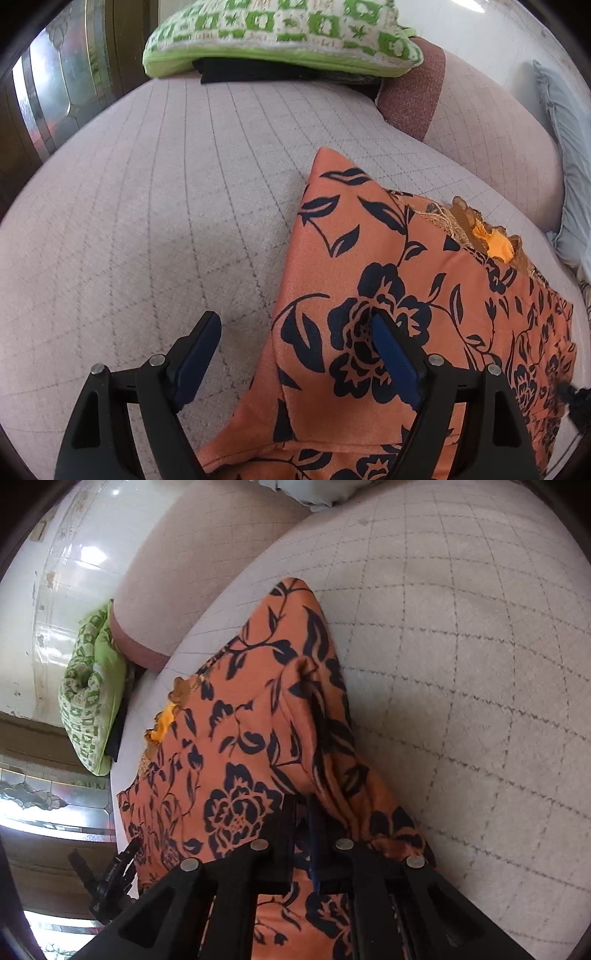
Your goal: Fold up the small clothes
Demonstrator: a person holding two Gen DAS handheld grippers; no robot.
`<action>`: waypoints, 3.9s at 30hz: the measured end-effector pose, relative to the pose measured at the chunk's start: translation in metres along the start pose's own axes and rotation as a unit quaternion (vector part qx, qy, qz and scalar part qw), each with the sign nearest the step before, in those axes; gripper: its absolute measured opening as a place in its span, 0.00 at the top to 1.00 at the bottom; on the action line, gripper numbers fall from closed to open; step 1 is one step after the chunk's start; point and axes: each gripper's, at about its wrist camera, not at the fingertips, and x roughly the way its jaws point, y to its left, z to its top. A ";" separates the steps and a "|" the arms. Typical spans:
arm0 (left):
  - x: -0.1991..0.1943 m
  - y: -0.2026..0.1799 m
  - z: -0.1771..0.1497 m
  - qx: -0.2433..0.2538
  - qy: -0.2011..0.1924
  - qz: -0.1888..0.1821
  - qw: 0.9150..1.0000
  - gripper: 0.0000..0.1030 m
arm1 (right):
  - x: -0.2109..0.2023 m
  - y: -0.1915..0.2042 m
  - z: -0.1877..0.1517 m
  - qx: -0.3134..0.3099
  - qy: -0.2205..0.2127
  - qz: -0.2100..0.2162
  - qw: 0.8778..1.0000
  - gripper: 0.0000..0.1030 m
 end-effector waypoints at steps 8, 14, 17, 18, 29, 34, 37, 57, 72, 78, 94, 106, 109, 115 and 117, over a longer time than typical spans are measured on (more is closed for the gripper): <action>0.011 -0.018 -0.013 0.065 0.048 -0.013 0.997 0.16 | 0.033 0.040 -0.021 -0.102 0.013 0.023 0.994 0.55; -0.023 0.007 -0.022 0.065 0.019 -0.002 0.998 0.14 | -0.003 0.049 -0.040 -0.095 -0.003 0.034 0.995 0.52; -0.047 0.026 -0.041 0.065 0.016 -0.005 0.998 0.14 | -0.022 0.048 -0.060 -0.085 0.005 0.054 0.995 0.51; -0.056 0.033 -0.049 0.062 0.014 -0.004 0.998 0.14 | -0.027 0.048 -0.072 -0.084 0.010 0.068 0.994 0.51; -0.105 0.046 -0.166 0.126 0.044 0.024 0.991 0.13 | -0.013 0.049 -0.192 -0.128 0.084 0.052 0.987 0.50; -0.120 0.063 -0.192 0.143 0.053 0.023 0.988 0.11 | -0.039 0.030 -0.242 -0.148 0.090 0.047 0.984 0.51; -0.126 0.071 -0.207 0.157 0.052 0.032 0.986 0.09 | -0.050 0.017 -0.267 -0.144 0.088 0.040 0.985 0.56; -0.190 0.153 -0.259 0.060 0.107 0.009 0.992 0.09 | -0.178 -0.079 -0.243 -0.006 0.007 -0.016 1.000 0.34; -0.182 0.176 -0.255 -0.013 0.157 -0.053 0.986 0.09 | -0.140 -0.133 -0.240 0.057 0.057 -0.074 0.994 0.32; -0.174 0.170 -0.263 0.006 0.170 -0.079 0.982 0.35 | -0.138 -0.144 -0.242 0.086 0.051 -0.041 0.994 0.28; -0.172 0.151 -0.281 0.057 0.191 -0.085 0.976 0.46 | -0.132 -0.113 -0.251 -0.003 0.063 -0.053 0.997 0.60; -0.179 0.169 -0.267 -0.005 0.193 -0.181 0.965 0.92 | -0.147 -0.112 -0.243 0.034 0.071 0.036 0.996 0.90; -0.186 0.168 -0.255 -0.012 0.182 -0.208 0.961 0.92 | -0.157 -0.105 -0.240 0.044 0.058 0.078 0.994 0.90; -0.200 0.167 -0.222 -0.026 0.160 -0.258 0.953 0.92 | -0.174 -0.089 -0.224 0.058 0.028 0.157 0.985 0.90; -0.203 0.163 -0.208 -0.029 0.152 -0.268 0.951 0.92 | -0.176 -0.084 -0.217 0.058 0.022 0.173 0.983 0.90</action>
